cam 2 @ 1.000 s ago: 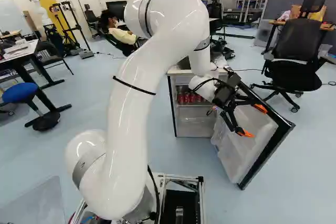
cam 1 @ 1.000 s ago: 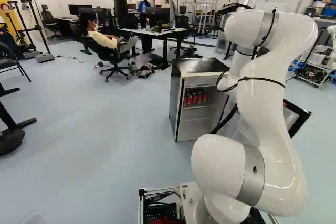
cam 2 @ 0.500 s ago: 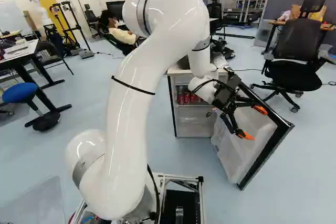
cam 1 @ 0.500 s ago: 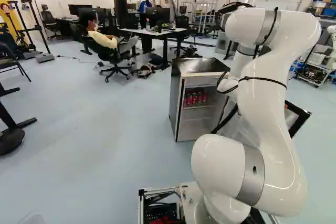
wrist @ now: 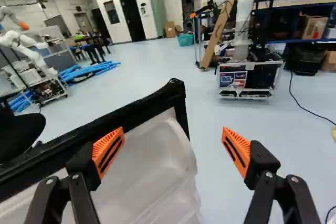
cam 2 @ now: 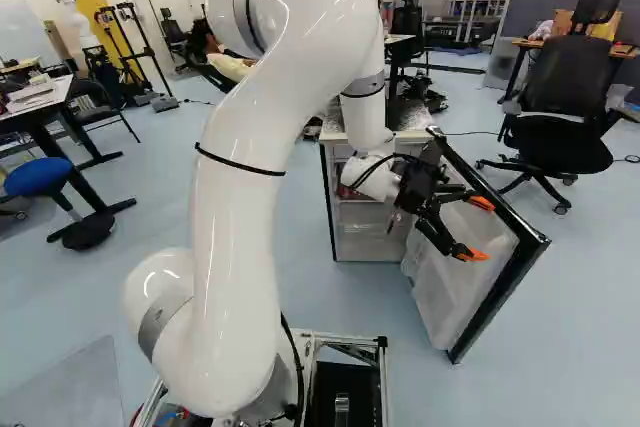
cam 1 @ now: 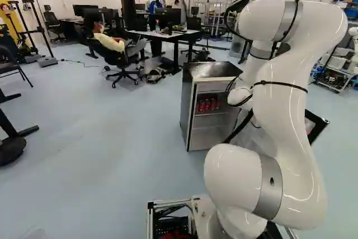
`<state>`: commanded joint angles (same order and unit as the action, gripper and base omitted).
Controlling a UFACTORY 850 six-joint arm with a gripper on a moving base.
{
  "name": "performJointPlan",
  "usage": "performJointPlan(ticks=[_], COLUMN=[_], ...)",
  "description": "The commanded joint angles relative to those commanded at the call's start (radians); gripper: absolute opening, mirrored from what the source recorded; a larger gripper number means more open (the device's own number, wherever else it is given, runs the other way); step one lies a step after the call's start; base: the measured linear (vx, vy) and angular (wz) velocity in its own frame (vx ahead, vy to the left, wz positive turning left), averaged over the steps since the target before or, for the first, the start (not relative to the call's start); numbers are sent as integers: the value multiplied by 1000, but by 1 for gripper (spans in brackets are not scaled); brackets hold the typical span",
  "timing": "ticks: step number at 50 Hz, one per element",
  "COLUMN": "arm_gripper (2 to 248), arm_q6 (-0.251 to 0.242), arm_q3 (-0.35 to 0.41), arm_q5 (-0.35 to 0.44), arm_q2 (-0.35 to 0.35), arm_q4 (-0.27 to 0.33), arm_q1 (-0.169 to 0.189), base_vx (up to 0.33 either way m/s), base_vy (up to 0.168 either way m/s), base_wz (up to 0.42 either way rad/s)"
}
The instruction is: Grab a drink from the fridge
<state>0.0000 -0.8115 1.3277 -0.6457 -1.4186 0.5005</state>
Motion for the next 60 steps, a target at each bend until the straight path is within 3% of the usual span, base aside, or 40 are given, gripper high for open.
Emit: performJointPlan(ticks=[38, 60], arm_gripper=[247, 247], arm_q6=[0, 0], arm_q3=[261, 305], arm_q5=[0, 0], arm_q2=[150, 179], arm_q4=[400, 631], arm_q1=[-101, -119], base_vx=[0, 0], base_vy=[0, 0], base_wz=[0, 0])
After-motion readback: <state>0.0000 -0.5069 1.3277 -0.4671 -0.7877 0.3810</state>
